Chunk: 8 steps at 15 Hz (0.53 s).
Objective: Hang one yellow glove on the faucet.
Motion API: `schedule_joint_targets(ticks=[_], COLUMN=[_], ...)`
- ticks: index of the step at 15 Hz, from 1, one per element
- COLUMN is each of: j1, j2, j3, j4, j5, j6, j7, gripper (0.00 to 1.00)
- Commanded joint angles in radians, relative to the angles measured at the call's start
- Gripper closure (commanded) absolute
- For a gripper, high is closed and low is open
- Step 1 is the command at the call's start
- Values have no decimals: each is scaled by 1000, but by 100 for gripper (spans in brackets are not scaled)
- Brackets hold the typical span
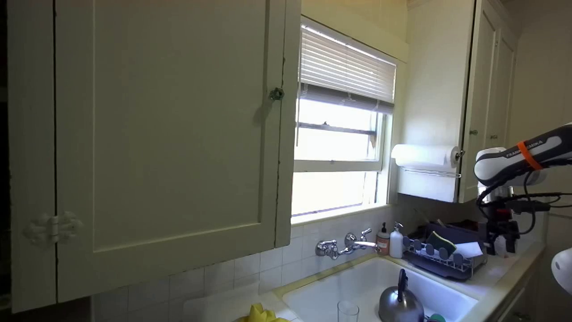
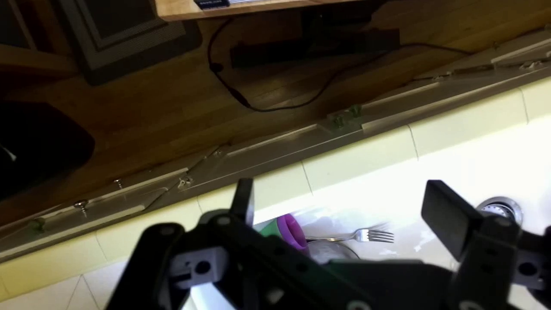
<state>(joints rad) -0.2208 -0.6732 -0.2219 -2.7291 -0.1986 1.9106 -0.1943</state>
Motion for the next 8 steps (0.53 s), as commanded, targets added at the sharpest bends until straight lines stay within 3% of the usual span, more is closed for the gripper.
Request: schedule_joint_targets(ticks=[1, 4, 8], j1=[96, 220, 390], j2=[-19, 31, 99], j3=[54, 150, 309], j4=[-51, -18, -17], j5=[167, 350, 528], j6=[-7, 88, 371], j7=[81, 154, 241], gripper=[0, 0, 0])
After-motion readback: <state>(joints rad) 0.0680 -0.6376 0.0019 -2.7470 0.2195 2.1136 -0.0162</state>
